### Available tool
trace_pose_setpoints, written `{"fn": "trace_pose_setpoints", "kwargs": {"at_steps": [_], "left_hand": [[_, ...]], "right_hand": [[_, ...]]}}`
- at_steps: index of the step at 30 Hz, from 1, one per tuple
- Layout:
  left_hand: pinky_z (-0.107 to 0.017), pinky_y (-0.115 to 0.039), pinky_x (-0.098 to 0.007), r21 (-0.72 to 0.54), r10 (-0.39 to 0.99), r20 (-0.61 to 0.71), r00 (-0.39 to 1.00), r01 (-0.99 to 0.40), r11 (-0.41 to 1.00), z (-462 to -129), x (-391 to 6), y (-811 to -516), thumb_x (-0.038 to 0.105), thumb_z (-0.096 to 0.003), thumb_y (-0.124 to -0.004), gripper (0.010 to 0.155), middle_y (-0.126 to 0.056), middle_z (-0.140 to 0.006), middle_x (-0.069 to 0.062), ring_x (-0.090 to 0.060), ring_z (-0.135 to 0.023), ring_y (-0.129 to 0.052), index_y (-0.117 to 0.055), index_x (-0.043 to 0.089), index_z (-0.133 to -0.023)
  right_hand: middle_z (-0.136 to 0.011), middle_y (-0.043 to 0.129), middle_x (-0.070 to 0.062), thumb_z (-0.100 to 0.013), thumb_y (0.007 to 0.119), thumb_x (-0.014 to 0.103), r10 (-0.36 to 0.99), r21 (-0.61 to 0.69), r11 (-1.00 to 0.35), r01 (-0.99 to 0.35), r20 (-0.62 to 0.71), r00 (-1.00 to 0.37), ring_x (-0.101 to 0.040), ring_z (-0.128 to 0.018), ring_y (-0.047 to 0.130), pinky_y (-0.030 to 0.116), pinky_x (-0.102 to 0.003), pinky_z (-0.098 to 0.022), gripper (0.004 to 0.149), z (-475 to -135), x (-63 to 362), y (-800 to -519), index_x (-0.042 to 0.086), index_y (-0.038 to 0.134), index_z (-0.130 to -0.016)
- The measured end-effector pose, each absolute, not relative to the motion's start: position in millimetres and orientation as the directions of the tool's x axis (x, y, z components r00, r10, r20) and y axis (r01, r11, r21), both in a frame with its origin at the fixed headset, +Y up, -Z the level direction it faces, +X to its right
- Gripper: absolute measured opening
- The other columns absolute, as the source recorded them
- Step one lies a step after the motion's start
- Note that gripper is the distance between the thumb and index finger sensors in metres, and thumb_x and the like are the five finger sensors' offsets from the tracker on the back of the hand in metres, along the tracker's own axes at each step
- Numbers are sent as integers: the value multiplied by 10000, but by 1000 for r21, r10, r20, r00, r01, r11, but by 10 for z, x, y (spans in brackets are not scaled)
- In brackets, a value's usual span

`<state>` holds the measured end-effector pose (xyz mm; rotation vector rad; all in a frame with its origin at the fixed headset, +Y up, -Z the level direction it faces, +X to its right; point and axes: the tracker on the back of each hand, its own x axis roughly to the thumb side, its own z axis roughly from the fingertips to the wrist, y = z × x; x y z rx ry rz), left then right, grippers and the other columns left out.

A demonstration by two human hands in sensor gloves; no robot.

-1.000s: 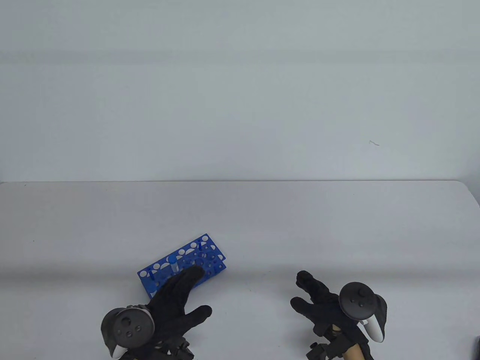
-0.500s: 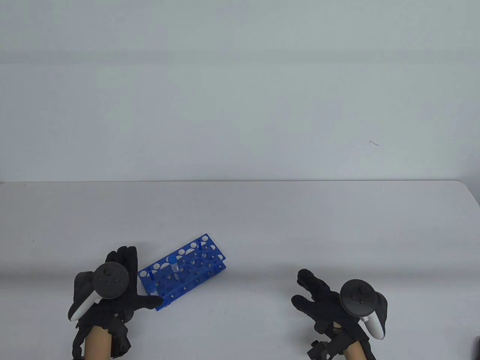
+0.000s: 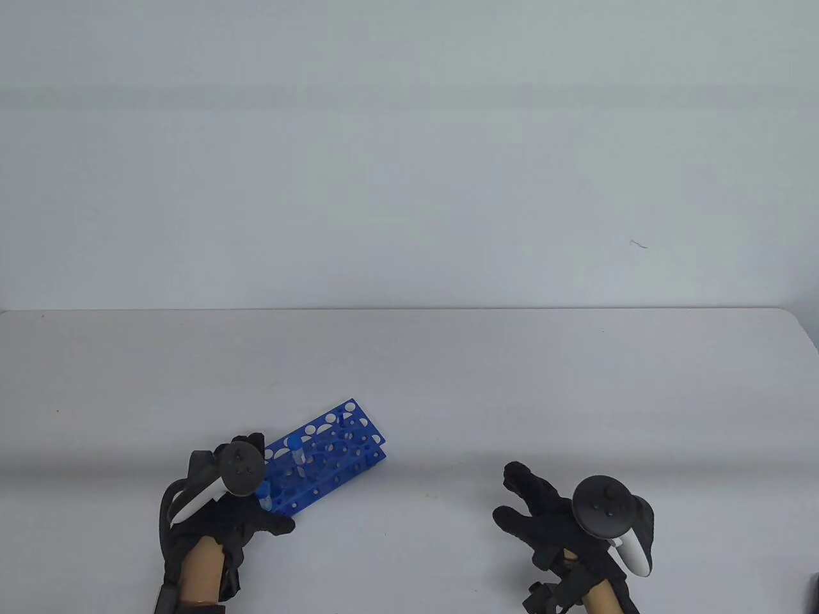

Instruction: Press a plastic transfer pipette bulb to move liquid between test tubes

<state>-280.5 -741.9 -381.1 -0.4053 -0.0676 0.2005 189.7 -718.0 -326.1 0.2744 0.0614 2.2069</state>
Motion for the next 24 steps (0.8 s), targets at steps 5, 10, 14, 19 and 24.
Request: {"fn": "trace_pose_setpoints", "kwargs": {"at_steps": [5,10,14,19,24], "left_hand": [[-846,-301,-680,-305,232,29,972,-212,928,-3798,-2858,-7471,671,-353,-825,1239,-154,-1277,-139,-429,-1167,-237,7,179,-1128],[-858,-376,-627,-240,258,25,966,-245,939,-3780,-2894,-7475,662,-347,-869,1239,-262,-1271,-154,-405,-1133,-399,-61,160,-1141],[-860,-398,-614,-204,259,46,965,-245,948,-3756,-2885,-7465,689,-316,-883,1263,-322,-1266,-155,-390,-1106,-457,-102,151,-1150],[-857,-445,-601,-154,302,95,948,-286,946,-3733,-2836,-7403,698,-316,-882,1253,-334,-1277,-144,-341,-1065,-523,-131,150,-1155],[-854,-461,-594,-123,369,197,908,-350,929,-3704,-2694,-7272,697,-312,-887,1251,-343,-1274,-154,-320,-1039,-554,-149,143,-1157]], "right_hand": [[-1073,678,-215,-391,804,490,785,159,-619,-770,177,-594,-483,-950,677,631,-610,-632,813,-3271,1859,-7203,62,560,-1038],[-1072,677,-216,-392,803,489,778,165,-627,-761,179,-602,-484,-949,677,631,-610,-631,811,-3269,1840,-7214,60,561,-1037],[-1072,678,-215,-391,802,490,779,163,-625,-763,180,-600,-484,-948,679,631,-610,-631,812,-3270,1845,-7215,62,560,-1037],[-1072,677,-215,-393,802,489,783,160,-621,-767,179,-596,-483,-949,678,631,-610,-631,810,-3268,1852,-7216,61,561,-1037],[-1075,674,-213,-393,802,492,793,151,-607,-780,175,-583,-482,-951,675,629,-610,-633,811,-3268,1884,-7197,63,560,-1038]]}}
